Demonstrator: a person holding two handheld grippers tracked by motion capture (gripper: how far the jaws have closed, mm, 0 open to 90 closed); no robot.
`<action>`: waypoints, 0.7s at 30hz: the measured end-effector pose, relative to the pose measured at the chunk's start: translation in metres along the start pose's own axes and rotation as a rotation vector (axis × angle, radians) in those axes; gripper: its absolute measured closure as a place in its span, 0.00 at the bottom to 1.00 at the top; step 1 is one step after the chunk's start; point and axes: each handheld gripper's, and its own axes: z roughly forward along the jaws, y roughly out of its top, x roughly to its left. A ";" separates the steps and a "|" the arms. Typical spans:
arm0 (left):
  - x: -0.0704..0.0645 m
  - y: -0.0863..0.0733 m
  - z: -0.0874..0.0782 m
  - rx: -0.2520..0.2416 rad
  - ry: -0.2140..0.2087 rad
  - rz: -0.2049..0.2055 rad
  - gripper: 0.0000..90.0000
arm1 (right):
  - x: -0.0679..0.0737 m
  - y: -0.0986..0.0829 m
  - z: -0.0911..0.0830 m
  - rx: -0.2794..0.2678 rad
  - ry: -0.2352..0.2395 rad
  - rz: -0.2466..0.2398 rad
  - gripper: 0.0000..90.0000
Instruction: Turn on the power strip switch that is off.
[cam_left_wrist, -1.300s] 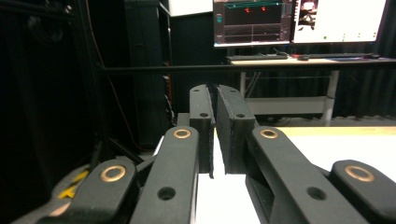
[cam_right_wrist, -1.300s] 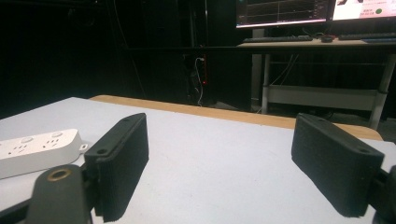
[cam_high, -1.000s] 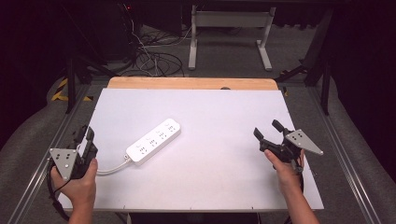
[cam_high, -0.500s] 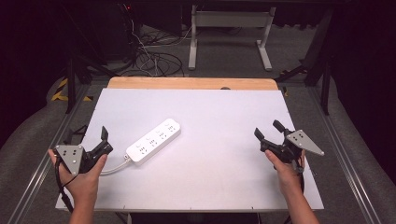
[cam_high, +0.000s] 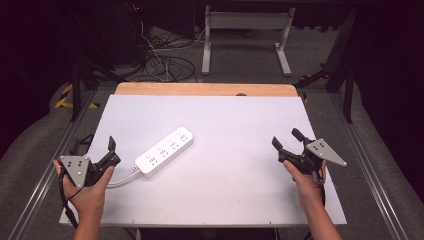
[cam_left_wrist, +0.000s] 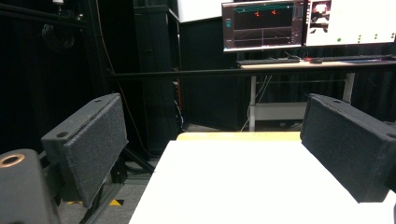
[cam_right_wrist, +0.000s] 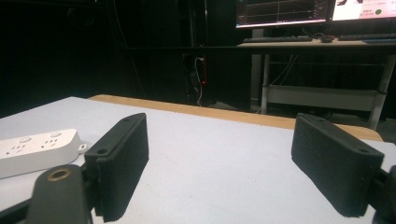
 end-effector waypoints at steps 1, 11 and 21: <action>0.000 0.000 0.000 0.001 0.000 -0.001 0.09 | 0.000 0.000 0.000 0.002 -0.001 0.001 0.22; -0.003 -0.001 0.003 0.013 -0.017 0.001 0.11 | 0.000 0.000 -0.003 0.005 -0.007 -0.004 0.22; 0.003 -0.003 0.001 0.022 -0.002 -0.011 0.12 | 0.001 -0.001 0.000 0.007 0.001 -0.005 0.22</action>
